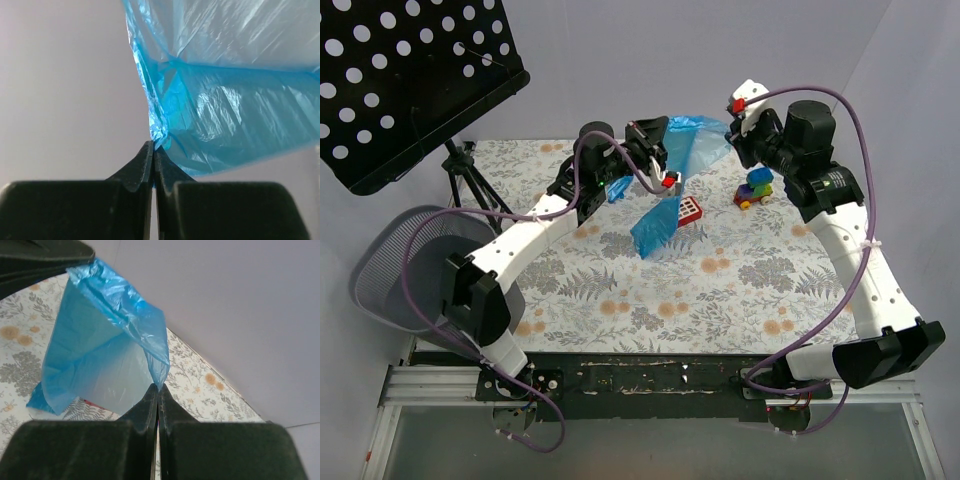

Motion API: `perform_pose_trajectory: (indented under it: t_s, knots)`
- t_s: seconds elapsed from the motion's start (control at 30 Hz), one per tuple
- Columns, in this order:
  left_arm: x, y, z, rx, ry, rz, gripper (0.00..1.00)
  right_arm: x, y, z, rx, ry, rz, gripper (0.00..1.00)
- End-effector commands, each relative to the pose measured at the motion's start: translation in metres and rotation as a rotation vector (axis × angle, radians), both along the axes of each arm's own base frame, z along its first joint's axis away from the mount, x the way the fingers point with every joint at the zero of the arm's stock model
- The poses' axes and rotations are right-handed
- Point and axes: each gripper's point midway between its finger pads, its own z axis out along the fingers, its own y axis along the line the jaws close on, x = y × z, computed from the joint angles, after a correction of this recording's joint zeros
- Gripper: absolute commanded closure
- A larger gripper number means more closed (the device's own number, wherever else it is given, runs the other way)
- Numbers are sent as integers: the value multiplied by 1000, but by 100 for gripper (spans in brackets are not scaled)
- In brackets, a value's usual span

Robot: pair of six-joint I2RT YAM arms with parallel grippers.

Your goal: Put the trash bags into the trash bin

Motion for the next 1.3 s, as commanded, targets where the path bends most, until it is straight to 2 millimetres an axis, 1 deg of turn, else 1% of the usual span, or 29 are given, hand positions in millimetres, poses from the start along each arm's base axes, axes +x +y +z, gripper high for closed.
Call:
perform_pose_trajectory:
  t_s: [0.0, 0.07, 0.1, 0.17, 0.23, 0.33, 0.37, 0.47, 0.53, 0.6, 0.63, 0.67, 0.73, 0.87, 0.97, 1.03, 1.1, 1.17, 1.2, 1.27]
  knots:
    - [11, 10, 71, -62, -278, 103, 100, 2, -11, 14, -73, -92, -28, 99]
    - [12, 15, 65, -80, -237, 120, 100, -1, -14, 7, -88, -86, -34, 99]
    - [11, 17, 59, -89, -205, 124, 100, -1, -15, 3, -96, -78, -36, 99]
    - [5, 21, 42, -95, -122, 119, 97, -3, -18, -4, -99, -64, -51, 99]
    - [-10, 27, 30, -151, 20, 102, 96, -9, -17, -8, -73, -41, -47, 99]
    - [-32, 28, 3, -200, 282, 56, 100, -26, -5, -26, -37, 31, 32, 99]
    - [-40, 27, -5, -211, 369, 38, 100, -33, 0, -32, -22, 60, 64, 99]
    - [-70, 20, -18, -247, 613, -48, 100, -57, 18, -52, 23, 169, 193, 99]
    - [-90, 13, -25, -260, 745, -111, 100, -73, 32, -63, 60, 259, 288, 99]
    - [-106, 7, -35, -247, 848, -158, 100, -88, 45, -65, 113, 320, 374, 99]
    - [-113, 5, -36, -248, 888, -182, 100, -93, 51, -65, 135, 338, 405, 99]
    - [-117, 2, -40, -245, 922, -192, 100, -96, 54, -66, 146, 353, 420, 99]
    - [-125, -3, -41, -251, 972, -215, 100, -102, 60, -67, 163, 381, 456, 99]
    - [-127, -6, -46, -255, 1043, -206, 100, -112, 65, -71, 170, 436, 510, 99]
    - [-117, -3, -49, -272, 1057, -140, 100, -124, 63, -78, 141, 484, 548, 99]
    - [-113, 0, -52, -271, 1054, -107, 100, -139, 62, -84, 125, 529, 597, 97]
    - [-109, 3, -55, -262, 1032, -86, 100, -154, 60, -91, 100, 585, 654, 90]
    - [-103, 5, -55, -266, 1010, -60, 100, -164, 57, -99, 86, 643, 667, 84]
    - [-102, 5, -55, -263, 1002, -54, 100, -169, 55, -102, 82, 660, 667, 79]
    - [-99, 5, -56, -254, 985, -48, 100, -173, 53, -102, 89, 661, 657, 62]
